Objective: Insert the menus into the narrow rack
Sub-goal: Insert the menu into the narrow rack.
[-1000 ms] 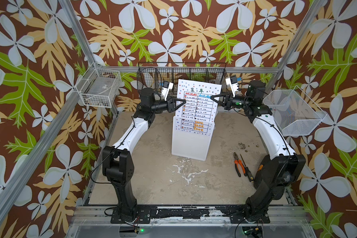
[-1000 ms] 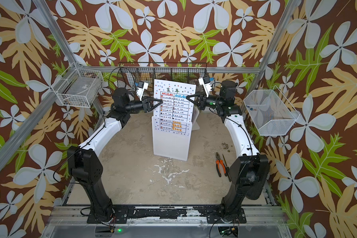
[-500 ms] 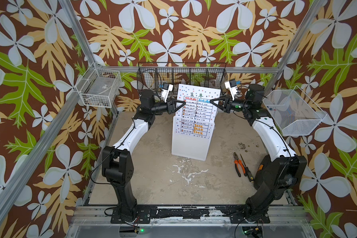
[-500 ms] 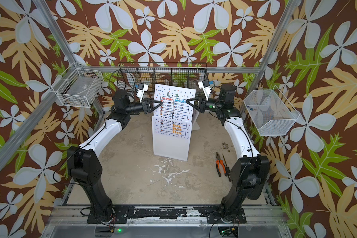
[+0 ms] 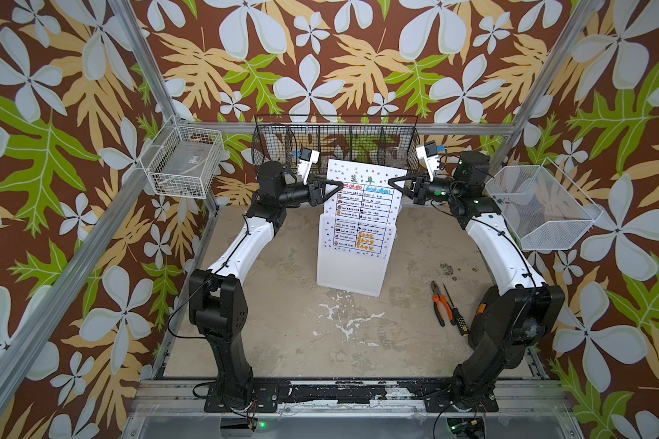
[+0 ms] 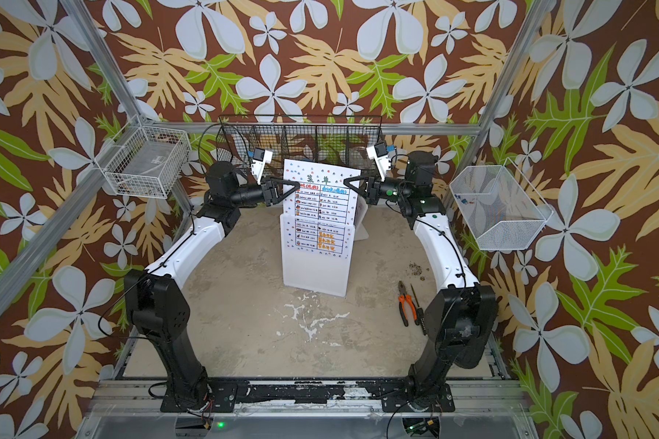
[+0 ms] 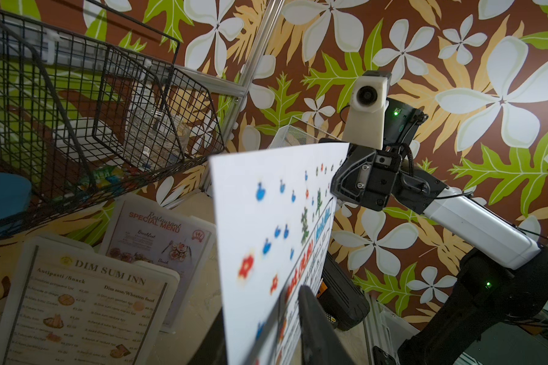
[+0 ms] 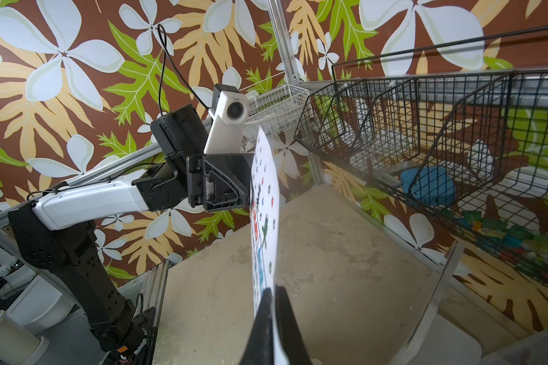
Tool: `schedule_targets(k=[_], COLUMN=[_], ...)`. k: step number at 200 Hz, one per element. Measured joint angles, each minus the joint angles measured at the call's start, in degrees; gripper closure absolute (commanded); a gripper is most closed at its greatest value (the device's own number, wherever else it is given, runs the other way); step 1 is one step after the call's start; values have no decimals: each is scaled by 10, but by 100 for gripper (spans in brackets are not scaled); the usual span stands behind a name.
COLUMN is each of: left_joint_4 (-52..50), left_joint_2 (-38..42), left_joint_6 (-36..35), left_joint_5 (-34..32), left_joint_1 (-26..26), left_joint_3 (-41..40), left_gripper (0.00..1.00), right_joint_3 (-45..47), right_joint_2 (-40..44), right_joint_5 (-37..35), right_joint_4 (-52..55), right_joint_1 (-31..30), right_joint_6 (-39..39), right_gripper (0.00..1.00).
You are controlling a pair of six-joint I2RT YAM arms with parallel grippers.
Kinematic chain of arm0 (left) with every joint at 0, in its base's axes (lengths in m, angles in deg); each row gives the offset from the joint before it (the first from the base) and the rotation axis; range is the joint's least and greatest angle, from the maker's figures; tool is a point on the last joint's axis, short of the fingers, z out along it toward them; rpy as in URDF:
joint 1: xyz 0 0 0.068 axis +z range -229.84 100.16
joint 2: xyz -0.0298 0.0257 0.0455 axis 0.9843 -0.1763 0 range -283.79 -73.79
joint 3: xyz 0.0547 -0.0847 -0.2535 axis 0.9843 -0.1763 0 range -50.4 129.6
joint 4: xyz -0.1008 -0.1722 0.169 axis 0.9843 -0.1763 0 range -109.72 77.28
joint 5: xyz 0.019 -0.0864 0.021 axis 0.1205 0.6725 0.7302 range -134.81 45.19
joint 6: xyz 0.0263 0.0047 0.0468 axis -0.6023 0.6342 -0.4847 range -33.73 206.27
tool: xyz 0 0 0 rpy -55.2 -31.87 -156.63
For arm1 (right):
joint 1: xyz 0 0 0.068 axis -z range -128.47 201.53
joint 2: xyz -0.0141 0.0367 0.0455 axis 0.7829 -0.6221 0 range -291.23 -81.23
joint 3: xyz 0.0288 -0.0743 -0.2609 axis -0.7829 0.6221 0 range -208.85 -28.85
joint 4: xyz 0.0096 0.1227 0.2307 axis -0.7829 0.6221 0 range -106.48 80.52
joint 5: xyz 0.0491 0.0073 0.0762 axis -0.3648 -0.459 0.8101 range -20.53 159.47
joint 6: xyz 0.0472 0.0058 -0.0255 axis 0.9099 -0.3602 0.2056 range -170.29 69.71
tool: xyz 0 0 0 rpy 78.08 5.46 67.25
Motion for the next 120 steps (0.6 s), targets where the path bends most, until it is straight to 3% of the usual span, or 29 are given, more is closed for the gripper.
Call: schedule_targets(k=[32,74,120], left_joint_4=[2,6,6], left_joint_2=[9,12,8], left_joint_6=[0,1,0], left_joint_5=[0,0,0], left_joint_1=[0,0,0], left_joint_3=[-30,-33,4], left_gripper=[67,66,66], right_joint_3=[29,24,-5], right_joint_2=[9,10,5], right_joint_5=[0,0,0], right_joint_4=[-5,-9,-12], right_joint_1=[-5,-8,-8], right_joint_6=[2,8,8], right_gripper=[96,83,88])
